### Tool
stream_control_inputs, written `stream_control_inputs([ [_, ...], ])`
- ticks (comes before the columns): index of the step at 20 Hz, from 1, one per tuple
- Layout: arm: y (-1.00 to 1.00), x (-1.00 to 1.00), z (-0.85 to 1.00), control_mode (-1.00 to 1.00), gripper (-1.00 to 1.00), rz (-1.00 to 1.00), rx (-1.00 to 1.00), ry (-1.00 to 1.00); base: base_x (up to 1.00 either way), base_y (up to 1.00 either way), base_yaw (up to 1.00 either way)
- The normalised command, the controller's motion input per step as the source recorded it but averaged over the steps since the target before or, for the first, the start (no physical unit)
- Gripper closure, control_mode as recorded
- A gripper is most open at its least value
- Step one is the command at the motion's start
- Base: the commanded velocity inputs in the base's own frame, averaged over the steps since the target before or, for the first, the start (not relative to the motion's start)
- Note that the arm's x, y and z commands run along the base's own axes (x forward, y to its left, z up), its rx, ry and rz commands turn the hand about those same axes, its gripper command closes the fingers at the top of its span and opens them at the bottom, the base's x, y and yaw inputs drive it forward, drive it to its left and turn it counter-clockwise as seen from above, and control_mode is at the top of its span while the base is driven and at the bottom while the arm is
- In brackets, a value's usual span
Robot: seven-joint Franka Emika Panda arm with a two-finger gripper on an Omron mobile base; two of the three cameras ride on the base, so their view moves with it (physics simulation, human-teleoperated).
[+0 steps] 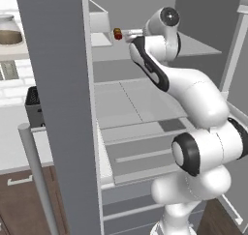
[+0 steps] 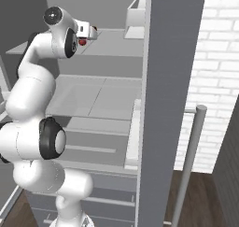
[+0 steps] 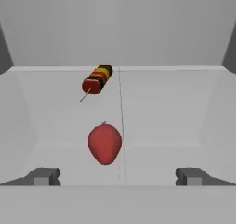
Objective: Take the strawberry from the fridge and place it on top of the pancake, located on the dining counter.
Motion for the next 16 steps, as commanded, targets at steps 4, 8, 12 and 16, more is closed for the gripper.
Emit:
stream_control_inputs([
  [4,0.07,0.34,-0.06,-1.0,-1.0,0.0,0.0,0.04,0.0,0.0,0.0],
  [8,0.21,0.19,-0.15,-1.0,-1.0,0.0,0.0,0.01,0.0,0.0,0.0],
  [12,0.16,0.31,-0.07,-1.0,-1.0,0.0,0.0,0.03,0.0,0.0,0.0],
  [16,0.0,0.53,0.0,-1.0,-1.0,0.0,0.0,0.01,0.0,0.0,0.0],
])
